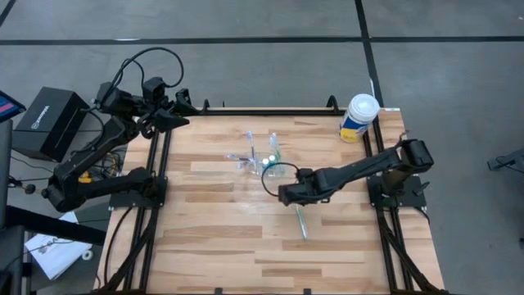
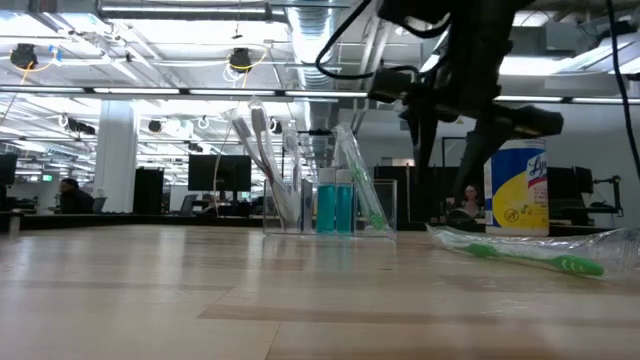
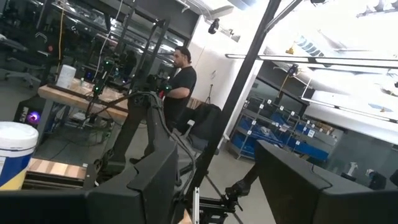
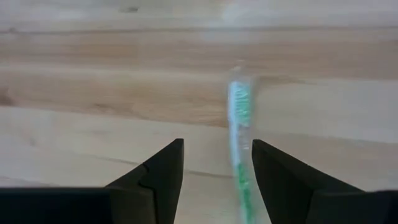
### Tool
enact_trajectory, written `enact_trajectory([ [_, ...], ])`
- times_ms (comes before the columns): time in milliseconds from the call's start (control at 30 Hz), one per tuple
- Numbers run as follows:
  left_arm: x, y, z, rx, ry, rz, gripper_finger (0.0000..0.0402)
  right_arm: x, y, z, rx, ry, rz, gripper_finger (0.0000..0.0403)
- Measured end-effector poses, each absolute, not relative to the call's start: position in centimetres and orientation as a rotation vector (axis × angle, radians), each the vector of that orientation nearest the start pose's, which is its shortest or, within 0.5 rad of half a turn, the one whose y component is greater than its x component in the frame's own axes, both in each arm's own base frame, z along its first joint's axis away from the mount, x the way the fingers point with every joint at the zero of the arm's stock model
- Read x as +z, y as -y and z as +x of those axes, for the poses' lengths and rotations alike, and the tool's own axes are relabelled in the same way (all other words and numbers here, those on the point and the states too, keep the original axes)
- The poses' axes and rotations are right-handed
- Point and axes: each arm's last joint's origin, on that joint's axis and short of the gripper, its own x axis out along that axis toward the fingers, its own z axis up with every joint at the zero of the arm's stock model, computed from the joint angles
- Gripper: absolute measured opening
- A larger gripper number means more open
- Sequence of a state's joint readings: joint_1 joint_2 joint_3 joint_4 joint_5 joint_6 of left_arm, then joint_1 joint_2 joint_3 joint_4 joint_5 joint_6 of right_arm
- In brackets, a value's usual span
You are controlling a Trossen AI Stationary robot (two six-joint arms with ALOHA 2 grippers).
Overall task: Pick & Place toothbrushing station
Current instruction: Put the green toothbrush into the transparent organizer
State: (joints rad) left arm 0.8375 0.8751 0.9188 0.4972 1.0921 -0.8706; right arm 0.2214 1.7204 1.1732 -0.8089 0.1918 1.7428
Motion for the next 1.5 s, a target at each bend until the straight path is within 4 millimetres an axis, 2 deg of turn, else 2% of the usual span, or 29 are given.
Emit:
enact_trajectory([
  [433,41.8,-10.3,12.8,-0.368,0.165,-0.415,0.0208,16.5,-5.6,33.2,-1.042,-1.011,1.181,0.0168],
  [1167,41.8,-10.3,12.8,-0.378,0.154,-0.435,0.0208,16.6,-3.8,32.8,-1.043,-1.091,1.125,0.0166],
  [1500,41.8,-10.3,12.8,-0.384,0.149,-0.434,0.0208,15.7,-3.4,32.6,-1.067,-1.068,1.114,0.0163],
])
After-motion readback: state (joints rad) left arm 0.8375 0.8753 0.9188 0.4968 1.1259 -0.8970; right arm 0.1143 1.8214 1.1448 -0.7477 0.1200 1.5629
